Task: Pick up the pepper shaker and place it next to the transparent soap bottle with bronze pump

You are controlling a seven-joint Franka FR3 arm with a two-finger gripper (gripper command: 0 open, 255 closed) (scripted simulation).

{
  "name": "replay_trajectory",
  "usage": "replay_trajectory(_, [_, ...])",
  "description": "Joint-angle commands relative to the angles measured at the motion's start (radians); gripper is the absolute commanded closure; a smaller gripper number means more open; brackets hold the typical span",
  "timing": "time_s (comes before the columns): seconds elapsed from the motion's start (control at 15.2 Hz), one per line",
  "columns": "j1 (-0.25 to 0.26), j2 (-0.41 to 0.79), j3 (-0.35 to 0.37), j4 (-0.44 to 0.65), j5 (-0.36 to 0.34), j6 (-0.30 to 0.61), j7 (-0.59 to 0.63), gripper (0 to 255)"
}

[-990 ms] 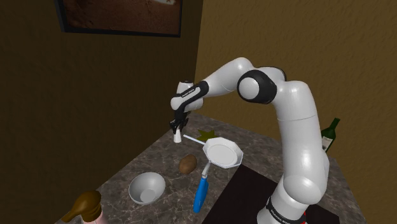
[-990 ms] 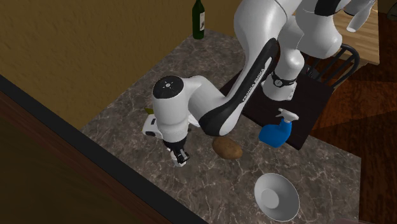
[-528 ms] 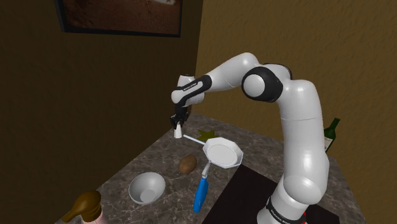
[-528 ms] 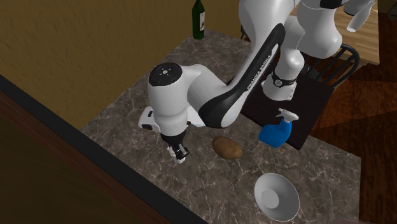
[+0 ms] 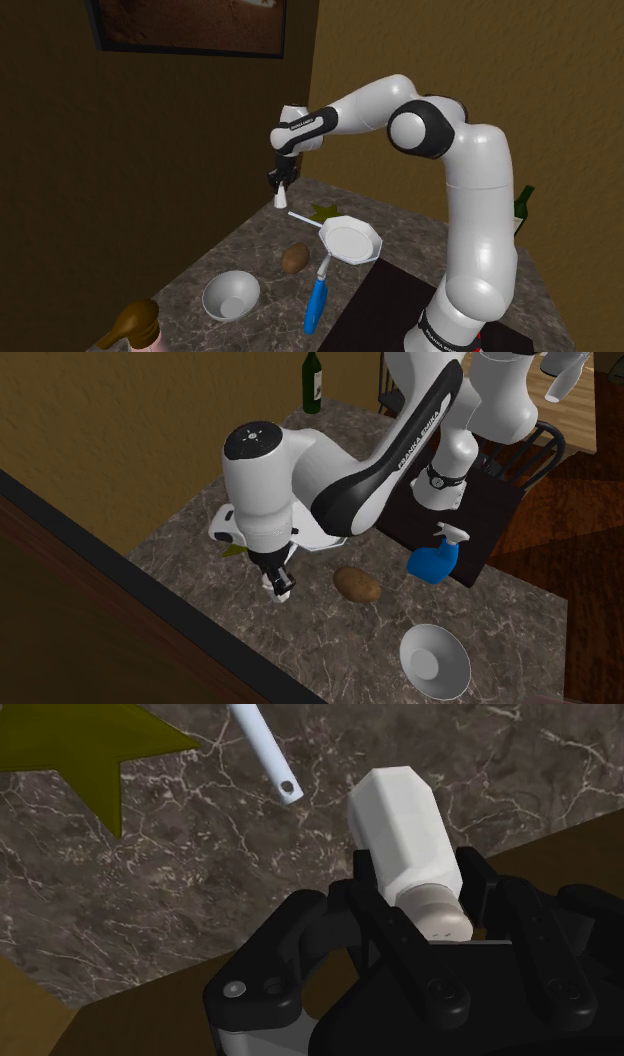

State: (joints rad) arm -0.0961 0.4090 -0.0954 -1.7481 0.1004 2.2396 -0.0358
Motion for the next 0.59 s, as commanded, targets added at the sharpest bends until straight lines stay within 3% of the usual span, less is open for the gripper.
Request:
replay_trajectory(0.0, [0.002, -0.012, -0.001, 0.008, -0.003, -0.020, 0.004, 255])
replay_trajectory(0.53, [0.003, -0.053, -0.004, 0.059, -0.011, -0.111, 0.013, 255])
